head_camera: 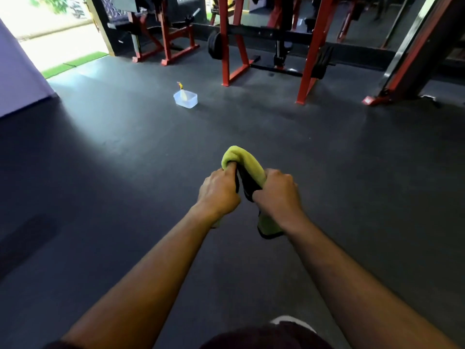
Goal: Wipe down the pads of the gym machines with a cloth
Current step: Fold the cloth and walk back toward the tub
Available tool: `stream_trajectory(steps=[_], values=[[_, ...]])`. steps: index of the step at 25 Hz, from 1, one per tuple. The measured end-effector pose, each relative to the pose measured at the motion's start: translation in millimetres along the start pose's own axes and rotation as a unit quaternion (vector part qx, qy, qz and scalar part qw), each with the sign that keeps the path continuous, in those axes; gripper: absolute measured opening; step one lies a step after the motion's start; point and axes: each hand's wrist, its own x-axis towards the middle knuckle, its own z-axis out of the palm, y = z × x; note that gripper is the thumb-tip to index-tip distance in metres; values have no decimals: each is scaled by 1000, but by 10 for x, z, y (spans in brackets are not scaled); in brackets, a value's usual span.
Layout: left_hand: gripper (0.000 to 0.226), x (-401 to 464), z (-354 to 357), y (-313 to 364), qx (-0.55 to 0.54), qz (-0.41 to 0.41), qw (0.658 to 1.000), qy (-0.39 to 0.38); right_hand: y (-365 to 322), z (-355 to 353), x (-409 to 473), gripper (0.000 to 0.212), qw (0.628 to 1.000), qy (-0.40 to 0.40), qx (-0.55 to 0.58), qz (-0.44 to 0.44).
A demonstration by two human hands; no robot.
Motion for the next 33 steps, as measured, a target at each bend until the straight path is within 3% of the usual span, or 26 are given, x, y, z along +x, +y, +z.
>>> stream_trajectory(steps=[1,2,4,5,7,10,12,14,15,16,17,19,20,21,23,24,25,27,29,30,33], values=[[33,332,0,-36,-92,-29,995,-16,-55,105,219,26,999,0,24,-31],[28,750,-8,-83,-237,-59,969,-29,-105,268,487,33,996,-10,54,-71],[31,1571,-48,-196,-508,-113,853,-33,-154,660,1049,53,979,-79,102,-157],[41,1918,-69,-286,-573,-111,812,-24,-131,819,1318,62,967,-112,105,-201],[43,2626,-95,-505,-592,-91,801,19,-32,1037,1999,56,956,-115,175,-205],[55,3520,-212,-879,-609,-114,784,40,8,1217,3109,16,922,45,383,-30],[57,4113,-354,-1130,-642,-106,759,33,-196,1235,3968,44,901,6,431,42],[58,4631,-526,-1340,-667,-101,738,30,-496,1316,4741,86,809,-133,555,141],[60,4879,-591,-1452,-678,-103,727,36,-668,1408,5093,95,747,-198,608,183],[62,5137,-643,-1588,-683,-108,720,47,-839,1513,5402,98,719,-226,624,208],[65,5378,-698,-1709,-674,-112,728,58,-1012,1590,5655,95,747,-215,596,204],[74,5917,-800,-2026,-609,-120,779,86,-1347,1850,6155,77,881,-88,443,142],[79,6231,-844,-2225,-567,-121,809,95,-1540,1992,6441,66,895,-52,426,123],[84,6544,-903,-2405,-533,-119,832,100,-1738,2115,6748,61,882,-54,453,114],[86,7166,-1022,-2763,-518,-107,843,100,-2145,2374,7415,69,820,-171,521,167],[83,7496,-1071,-2931,-543,-104,828,91,-2346,2442,7751,73,754,-273,564,196],[82,7775,-1113,-3051,-578,-104,806,72,-2509,2478,8042,76,688,-357,600,199],[79,8327,-1247,-3280,-659,-120,742,24,-2797,2507,8618,73,594,-396,674,190],[65,8973,-1355,-3559,-714,-158,682,0,-3081,2653,9247,58,575,-349,708,214],[53,9276,-1393,-3674,-721,-179,669,9,-3189,2720,9534,53,577,-323,716,225],[34,10240,-1325,-4010,-689,-255,675,59,-3386,3002,10438,48,572,-304,726,233]])
